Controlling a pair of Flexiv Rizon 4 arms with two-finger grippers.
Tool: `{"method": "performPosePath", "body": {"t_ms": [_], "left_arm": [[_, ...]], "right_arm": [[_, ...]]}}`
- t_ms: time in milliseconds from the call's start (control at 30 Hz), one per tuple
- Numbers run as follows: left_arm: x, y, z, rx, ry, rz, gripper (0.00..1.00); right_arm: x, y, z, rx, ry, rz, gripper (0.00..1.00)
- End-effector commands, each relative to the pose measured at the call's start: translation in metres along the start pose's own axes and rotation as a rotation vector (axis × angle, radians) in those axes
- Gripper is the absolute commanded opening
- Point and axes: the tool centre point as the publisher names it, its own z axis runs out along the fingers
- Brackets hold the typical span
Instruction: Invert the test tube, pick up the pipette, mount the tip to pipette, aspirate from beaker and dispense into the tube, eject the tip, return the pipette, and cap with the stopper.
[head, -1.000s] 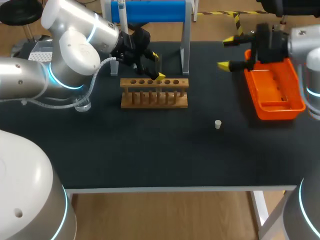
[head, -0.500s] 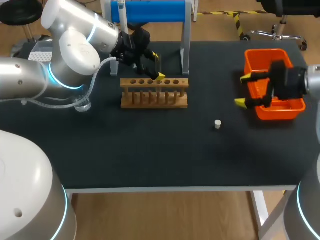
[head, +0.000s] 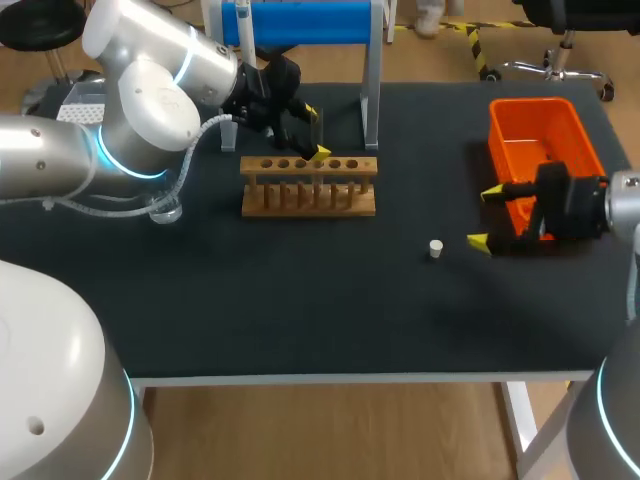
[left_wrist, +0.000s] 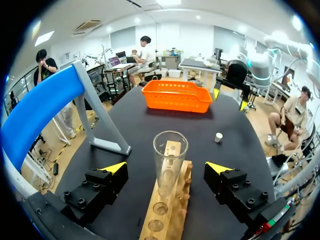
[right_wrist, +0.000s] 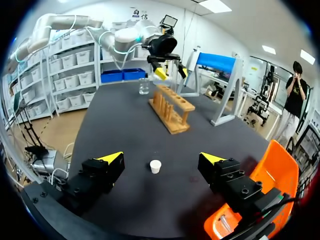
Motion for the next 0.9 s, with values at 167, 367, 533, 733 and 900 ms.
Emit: {"method": "performPosePath", "body": {"t_ms": [167,367,533,733,900], "left_arm": [[-0.001,-0.001,0.000,-0.004,0.003,-0.001,1.00],[-0.001,-0.001,0.000,-0.004,0.003,-0.001,1.00],[-0.001,-0.001,0.000,-0.004,0.003,-0.001,1.00],[-0.001,-0.001,0.000,-0.004,0.003,-0.001,1.00],[-0.001,-0.001,0.000,-0.004,0.003,-0.001,1.00]], "right_arm": [[0.007,-0.012,0.019,0.010,0.005,-0.005,1.00],[0.010,-0.019,0.030,0.037,0.011,0.016,1.00],[0.010,-0.024,0.037,0.062,-0.001,0.033,1.00],[0.015,-0.026,0.045,0.066,-0.021,0.064,1.00],[0.019,-0.031,0.053,0.076,-0.030,0.070,1.00]]}}
